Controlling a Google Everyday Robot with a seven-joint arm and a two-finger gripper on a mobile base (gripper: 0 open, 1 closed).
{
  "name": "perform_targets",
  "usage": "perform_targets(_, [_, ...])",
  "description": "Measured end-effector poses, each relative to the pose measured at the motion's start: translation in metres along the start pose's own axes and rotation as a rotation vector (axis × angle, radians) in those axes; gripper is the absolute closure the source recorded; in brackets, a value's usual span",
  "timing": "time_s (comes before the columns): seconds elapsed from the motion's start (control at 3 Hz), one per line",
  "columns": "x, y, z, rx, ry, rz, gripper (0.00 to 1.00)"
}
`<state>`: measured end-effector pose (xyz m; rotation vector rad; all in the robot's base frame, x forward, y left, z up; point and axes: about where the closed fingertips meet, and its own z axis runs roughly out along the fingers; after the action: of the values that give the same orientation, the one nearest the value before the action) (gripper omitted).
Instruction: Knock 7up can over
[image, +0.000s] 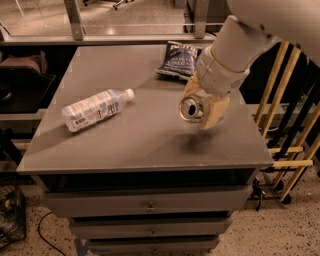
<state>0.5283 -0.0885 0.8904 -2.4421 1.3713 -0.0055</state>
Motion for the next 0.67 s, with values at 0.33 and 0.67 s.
perform_targets(0.33, [-0.003, 0.011, 0.015, -0.078, 0.123, -0.080, 1.00])
perform_targets(0.67, [-0.007, 0.017, 0.030, -0.144, 0.193, -0.139, 1.00])
